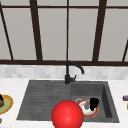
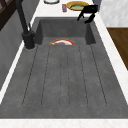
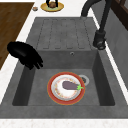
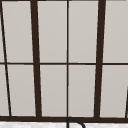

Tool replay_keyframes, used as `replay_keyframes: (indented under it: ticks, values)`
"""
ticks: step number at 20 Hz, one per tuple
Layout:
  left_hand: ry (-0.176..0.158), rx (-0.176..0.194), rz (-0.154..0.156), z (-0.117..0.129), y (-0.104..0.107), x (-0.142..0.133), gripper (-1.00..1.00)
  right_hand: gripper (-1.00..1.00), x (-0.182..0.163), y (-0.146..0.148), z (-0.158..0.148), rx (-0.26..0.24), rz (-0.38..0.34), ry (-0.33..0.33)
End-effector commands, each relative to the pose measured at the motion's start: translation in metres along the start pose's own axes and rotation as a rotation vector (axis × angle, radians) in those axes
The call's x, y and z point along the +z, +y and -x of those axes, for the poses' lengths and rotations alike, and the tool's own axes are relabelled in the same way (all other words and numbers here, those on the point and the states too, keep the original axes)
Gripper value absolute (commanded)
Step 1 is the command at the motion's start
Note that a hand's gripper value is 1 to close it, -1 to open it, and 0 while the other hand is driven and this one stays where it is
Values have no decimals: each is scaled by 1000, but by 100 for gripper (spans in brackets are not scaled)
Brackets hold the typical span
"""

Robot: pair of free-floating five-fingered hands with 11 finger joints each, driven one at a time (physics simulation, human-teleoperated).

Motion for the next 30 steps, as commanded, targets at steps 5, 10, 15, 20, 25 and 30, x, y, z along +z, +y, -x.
replay_keyframes:
  ticks: [5,10,15,20,25,30]
  values:
    - [25,12,23,-23,39,-27,100,0,0,0,0,0,0,0]
    - [19,5,22,-38,59,-50,100,0,0,0,0,0,0,0]
    - [48,11,33,-44,71,-81,100,0,0,0,0,0,0,0]
    - [56,1,36,-50,80,-114,100,0,0,0,0,0,0,0]
    - [61,1,40,-53,85,-148,100,0,0,0,0,0,0,0]
    - [64,1,40,-56,89,-184,100,0,0,0,0,0,0,0]
